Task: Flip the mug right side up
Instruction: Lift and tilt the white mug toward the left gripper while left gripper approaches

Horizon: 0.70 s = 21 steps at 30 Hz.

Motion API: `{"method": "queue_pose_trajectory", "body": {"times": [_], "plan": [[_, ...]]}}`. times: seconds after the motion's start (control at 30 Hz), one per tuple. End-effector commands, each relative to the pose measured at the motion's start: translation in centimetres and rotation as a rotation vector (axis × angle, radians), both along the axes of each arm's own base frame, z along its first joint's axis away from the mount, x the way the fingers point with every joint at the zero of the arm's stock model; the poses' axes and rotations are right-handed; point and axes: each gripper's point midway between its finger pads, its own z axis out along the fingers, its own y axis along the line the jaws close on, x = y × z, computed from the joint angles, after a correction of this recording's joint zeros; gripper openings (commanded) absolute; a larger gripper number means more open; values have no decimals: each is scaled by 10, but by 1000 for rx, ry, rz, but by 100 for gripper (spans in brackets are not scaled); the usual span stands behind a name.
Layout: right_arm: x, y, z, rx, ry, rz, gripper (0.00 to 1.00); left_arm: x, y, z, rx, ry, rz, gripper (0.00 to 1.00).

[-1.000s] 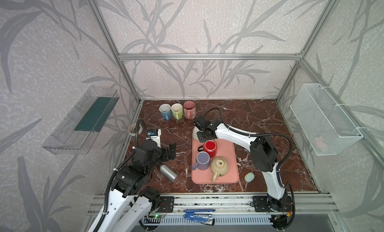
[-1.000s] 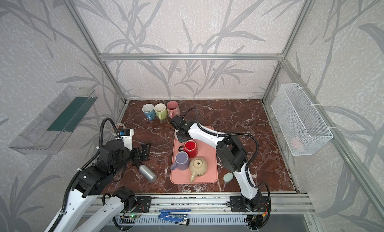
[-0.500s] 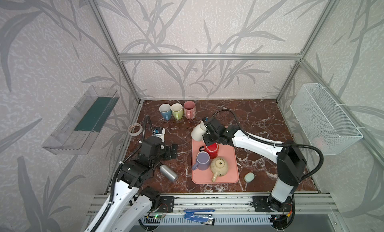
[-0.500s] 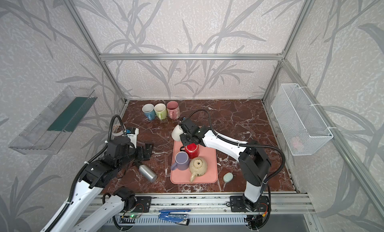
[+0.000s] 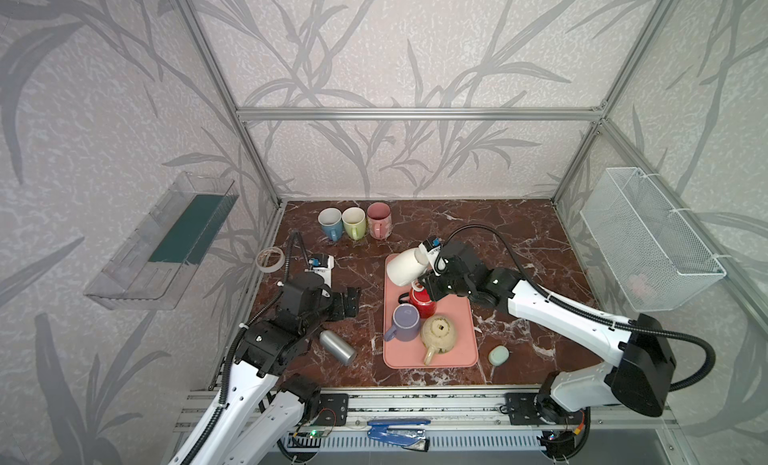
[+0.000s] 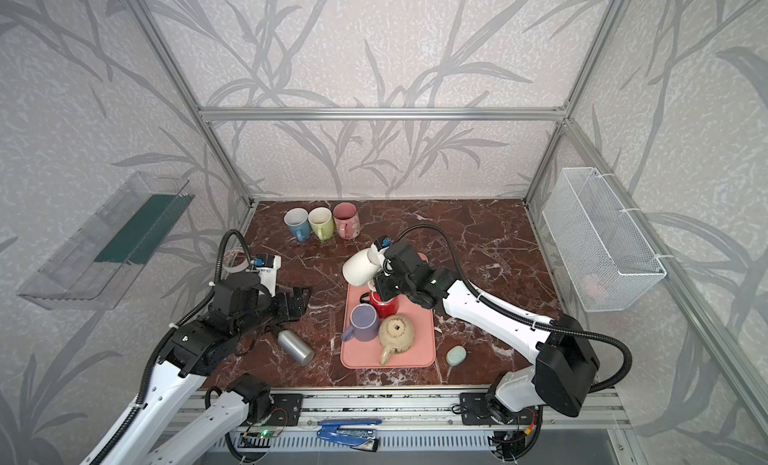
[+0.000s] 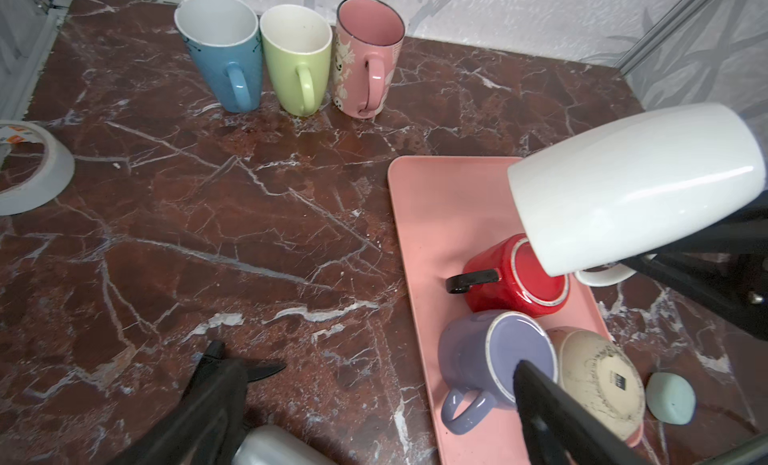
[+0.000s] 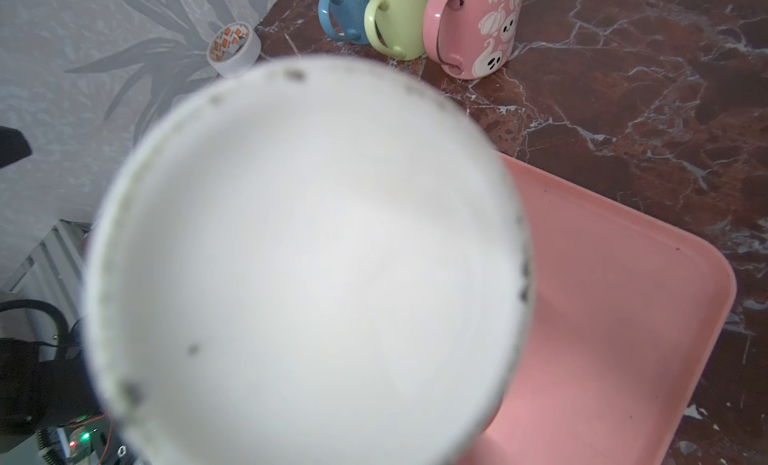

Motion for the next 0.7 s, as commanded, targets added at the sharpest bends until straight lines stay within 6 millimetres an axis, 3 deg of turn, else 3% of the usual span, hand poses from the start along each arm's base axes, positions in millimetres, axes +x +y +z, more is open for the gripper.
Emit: {"method": "queue_pose_trajectory", "body": {"times": [0.0, 0.17, 0.47, 0.67], "plan": [[0, 1, 53, 198, -90, 37, 0, 0, -23, 12, -150, -26, -66, 96], [-10, -19, 74, 336, -96, 62, 0, 3, -49, 17, -302, -45, -146, 93], [-13, -47, 90, 497, -64, 63, 0, 10, -88, 15, -504, -75, -272, 90], [-9, -51, 100, 619, -33, 96, 0, 14, -113, 18, -571, -115, -356, 76]]}}
